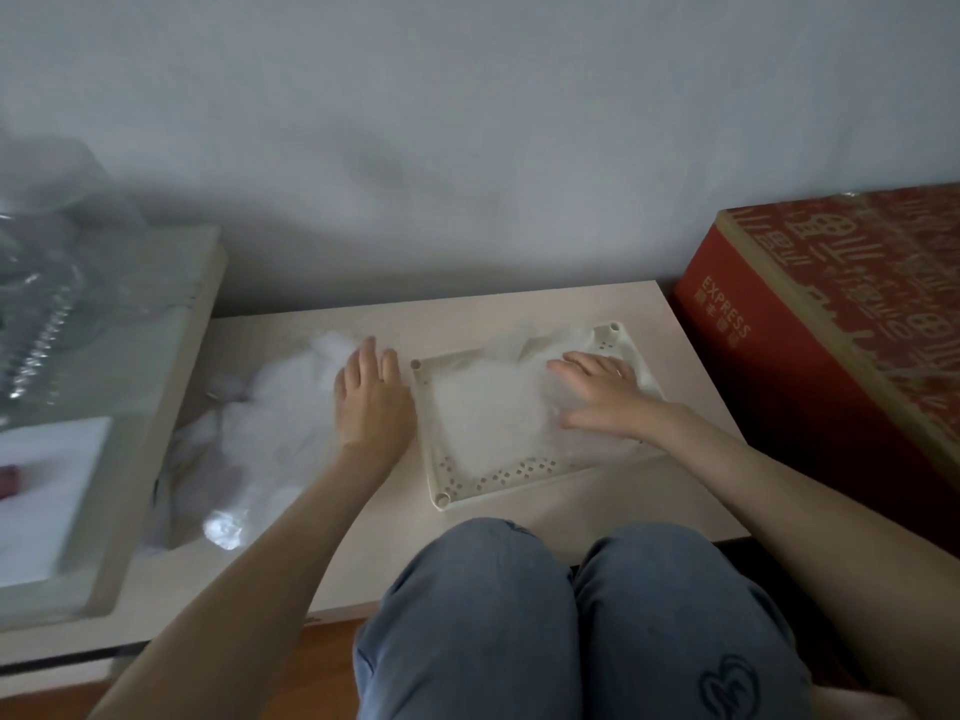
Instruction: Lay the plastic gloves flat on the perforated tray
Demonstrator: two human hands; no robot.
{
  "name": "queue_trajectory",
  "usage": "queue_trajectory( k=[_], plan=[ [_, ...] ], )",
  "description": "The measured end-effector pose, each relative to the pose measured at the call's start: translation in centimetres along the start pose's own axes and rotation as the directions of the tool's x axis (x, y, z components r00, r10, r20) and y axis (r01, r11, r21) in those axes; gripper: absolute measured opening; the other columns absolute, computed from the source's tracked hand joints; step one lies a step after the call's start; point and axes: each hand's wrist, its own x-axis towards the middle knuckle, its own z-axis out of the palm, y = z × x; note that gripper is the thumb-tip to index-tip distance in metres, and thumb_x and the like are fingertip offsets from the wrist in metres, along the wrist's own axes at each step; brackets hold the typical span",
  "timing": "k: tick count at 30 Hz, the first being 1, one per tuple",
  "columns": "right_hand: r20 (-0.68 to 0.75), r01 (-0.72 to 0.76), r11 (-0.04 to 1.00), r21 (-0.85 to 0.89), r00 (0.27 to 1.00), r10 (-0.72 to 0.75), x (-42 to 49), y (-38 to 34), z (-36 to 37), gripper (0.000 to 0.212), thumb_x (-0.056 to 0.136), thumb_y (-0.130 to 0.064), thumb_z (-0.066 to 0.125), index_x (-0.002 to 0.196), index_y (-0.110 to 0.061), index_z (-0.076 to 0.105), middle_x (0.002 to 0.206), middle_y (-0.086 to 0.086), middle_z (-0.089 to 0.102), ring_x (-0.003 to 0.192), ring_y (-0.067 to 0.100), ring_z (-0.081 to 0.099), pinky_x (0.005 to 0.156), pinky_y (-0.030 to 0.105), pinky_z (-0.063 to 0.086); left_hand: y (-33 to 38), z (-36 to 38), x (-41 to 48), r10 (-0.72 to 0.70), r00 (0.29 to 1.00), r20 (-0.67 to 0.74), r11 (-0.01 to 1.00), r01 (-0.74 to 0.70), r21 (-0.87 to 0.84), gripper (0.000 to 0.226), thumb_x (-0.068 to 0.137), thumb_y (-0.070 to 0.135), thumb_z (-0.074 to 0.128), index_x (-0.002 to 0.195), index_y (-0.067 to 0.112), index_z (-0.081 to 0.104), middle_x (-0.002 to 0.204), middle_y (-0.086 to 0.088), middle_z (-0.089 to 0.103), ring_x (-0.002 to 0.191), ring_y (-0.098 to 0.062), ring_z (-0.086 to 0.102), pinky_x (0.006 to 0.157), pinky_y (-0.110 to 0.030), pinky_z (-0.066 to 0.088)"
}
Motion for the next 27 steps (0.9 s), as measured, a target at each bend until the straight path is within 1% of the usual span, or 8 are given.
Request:
queue_trajectory(
  k=[2,4,7,11,15,18,24,27],
  plan=[
    [0.012,0.055,0.998,-0.040,0.998,-0.054,0.1,-1.6,-0.7,0.080,0.086,-0.035,0.059,0.152,-0.029,0.014,0.160,-0.002,0.006,0.147,0.015,-0.001,0.115,0.035,-0.004,-2.1,-0.2,-0.6,-0.128,0.981,0.144,0.988,0.114,0.105,0.053,0.100,0.032,0.041,0.143,0.004,0.027,0.149,-0.020,0.030,0.136,-0.033,0.033,0.110,-0.038,0.029],
    [0.028,0.119,0.991,-0.068,0.993,-0.117,0.3,-3.1,-1.1,0.081,0.087,-0.032,0.058,0.153,-0.028,0.011,0.161,-0.001,0.004,0.147,0.016,-0.002,0.116,0.036,-0.004,-3.8,0.0,-1.0,-0.139,0.968,0.207,0.983,0.109,0.149,0.041,0.100,0.033,0.042,0.132,0.007,0.042,0.128,-0.016,0.053,0.117,-0.031,0.051,0.093,-0.037,0.042],
    [0.031,0.194,0.978,-0.078,0.981,-0.192,0.6,-5.1,-1.4,0.079,0.088,-0.031,0.055,0.153,-0.029,0.011,0.161,-0.001,0.003,0.147,0.015,-0.003,0.117,0.036,-0.004,-4.7,-0.5,-1.6,-0.112,0.968,0.226,0.981,0.072,0.179,0.026,0.100,0.022,0.038,0.119,0.012,0.053,0.114,-0.010,0.062,0.108,-0.029,0.057,0.082,-0.034,0.045],
    [0.023,0.252,0.967,-0.038,0.968,-0.251,0.5,-7.3,-1.9,0.076,0.089,-0.030,0.055,0.152,-0.030,0.013,0.160,-0.003,0.006,0.147,0.014,-0.001,0.116,0.034,-0.003,-4.6,-1.7,-1.7,-0.115,0.974,0.195,0.975,0.073,0.208,0.025,0.096,0.007,0.037,0.116,0.012,0.051,0.110,-0.009,0.064,0.102,-0.029,0.061,0.069,-0.030,0.041],
    [0.028,0.262,0.964,0.038,0.964,-0.264,0.4,-8.7,-2.7,0.073,0.089,-0.032,0.056,0.151,-0.029,0.018,0.158,-0.004,0.013,0.145,0.016,0.005,0.115,0.033,0.003,-4.7,-3.0,-1.1,-0.224,0.971,0.088,0.974,0.220,0.051,0.018,0.096,0.009,0.038,0.105,0.009,0.054,0.096,-0.011,0.065,0.086,-0.031,0.061,0.062,-0.029,0.039],
    [0.061,0.261,0.959,0.105,0.961,-0.269,0.5,-9.3,-2.9,0.069,0.090,-0.033,0.057,0.150,-0.028,0.023,0.157,-0.005,0.020,0.144,0.015,0.010,0.114,0.033,0.008,-5.2,-3.6,-0.9,-0.277,0.959,0.064,0.948,0.284,-0.146,0.018,0.098,0.025,0.046,0.095,0.010,0.055,0.087,-0.007,0.062,0.081,-0.029,0.057,0.065,-0.031,0.040],
    [0.140,0.205,0.930,0.305,0.956,-0.256,1.1,-9.4,-2.8,0.059,0.091,-0.038,0.057,0.145,-0.028,0.036,0.153,-0.007,0.030,0.142,0.015,0.022,0.115,0.035,0.022,-6.3,-3.2,-0.3,-0.389,0.915,0.106,0.820,0.397,-0.413,0.026,0.098,0.032,0.050,0.090,0.008,0.053,0.085,-0.007,0.061,0.078,-0.026,0.055,0.059,-0.032,0.034],
    [0.138,0.154,0.835,0.528,0.955,-0.263,1.3,-9.5,-2.9,0.055,0.093,-0.033,0.058,0.143,-0.023,0.040,0.149,-0.005,0.036,0.139,0.011,0.030,0.111,0.029,0.027,-5.6,-4.0,-0.1,-0.469,0.881,0.055,0.686,0.403,-0.606,0.020,0.098,0.024,0.044,0.094,0.007,0.052,0.093,-0.012,0.066,0.084,-0.029,0.060,0.072,-0.038,0.047]
  ],
)
